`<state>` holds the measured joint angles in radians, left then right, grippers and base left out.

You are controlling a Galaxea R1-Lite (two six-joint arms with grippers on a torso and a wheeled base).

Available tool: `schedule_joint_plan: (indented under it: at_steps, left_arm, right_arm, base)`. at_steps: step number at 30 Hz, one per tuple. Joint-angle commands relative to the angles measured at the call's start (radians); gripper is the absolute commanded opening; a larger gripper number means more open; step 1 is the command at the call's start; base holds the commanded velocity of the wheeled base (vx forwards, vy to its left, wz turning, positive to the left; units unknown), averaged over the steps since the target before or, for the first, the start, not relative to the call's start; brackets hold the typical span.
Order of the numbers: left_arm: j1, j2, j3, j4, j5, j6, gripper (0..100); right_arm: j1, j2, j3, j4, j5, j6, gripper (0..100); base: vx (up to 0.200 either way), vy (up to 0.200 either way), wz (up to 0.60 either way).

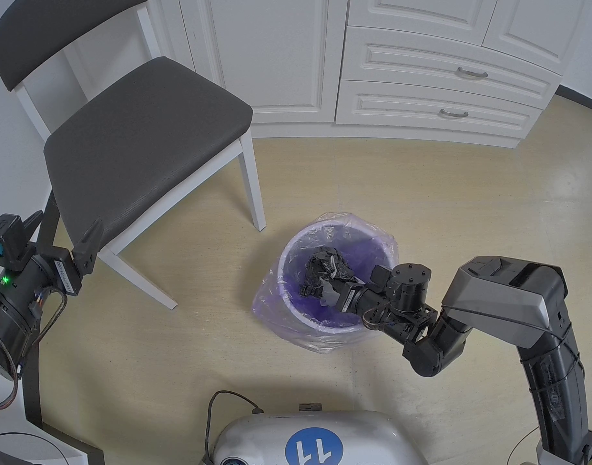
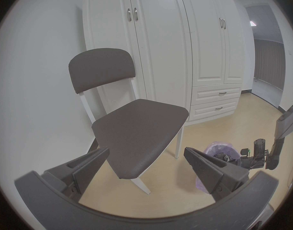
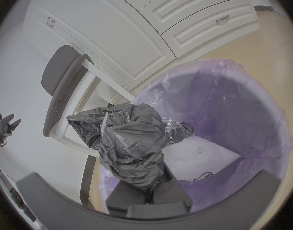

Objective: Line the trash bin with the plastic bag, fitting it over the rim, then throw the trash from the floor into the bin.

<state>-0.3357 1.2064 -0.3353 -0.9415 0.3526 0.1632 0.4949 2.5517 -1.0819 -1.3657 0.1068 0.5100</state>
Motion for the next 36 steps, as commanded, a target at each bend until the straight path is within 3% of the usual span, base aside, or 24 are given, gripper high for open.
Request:
schedule_joint_plan:
  at_steps: [1,6,7,22,36]
  left_arm:
    - [0.0,0.001,0.001,0.0,0.0,0.001,100]
    - [0.0,-0.001,0.001,0.0,0.0,-0.001,100]
    - [0.0,-0.001,0.001,0.0,0.0,0.001,100]
    - [0.0,0.001,0.001,-0.014,0.0,0.001,100]
    - [0.0,-0.001,0.002,-0.014,0.0,0.001,100]
  right_arm:
    - [0.005,0.033,-0.019,-0.003,-0.006,0.002,0]
    - [-0.006,0.022,-0.029,-0.003,-0.007,0.004,0]
    - [-0.006,0.022,-0.03,-0.003,-0.007,0.004,100]
    - [-0.013,-0.008,-0.018,-0.03,-0.016,0.002,100]
    - [0.019,-0.229,0.132,-0.061,-0.004,-0.004,100]
  base:
    - [0.0,0.0,0.0]
    - [0.0,0.0,0.0]
    - [0.0,0.0,0.0]
    - [0.0,0.0,0.0]
    - [0.0,0.0,0.0]
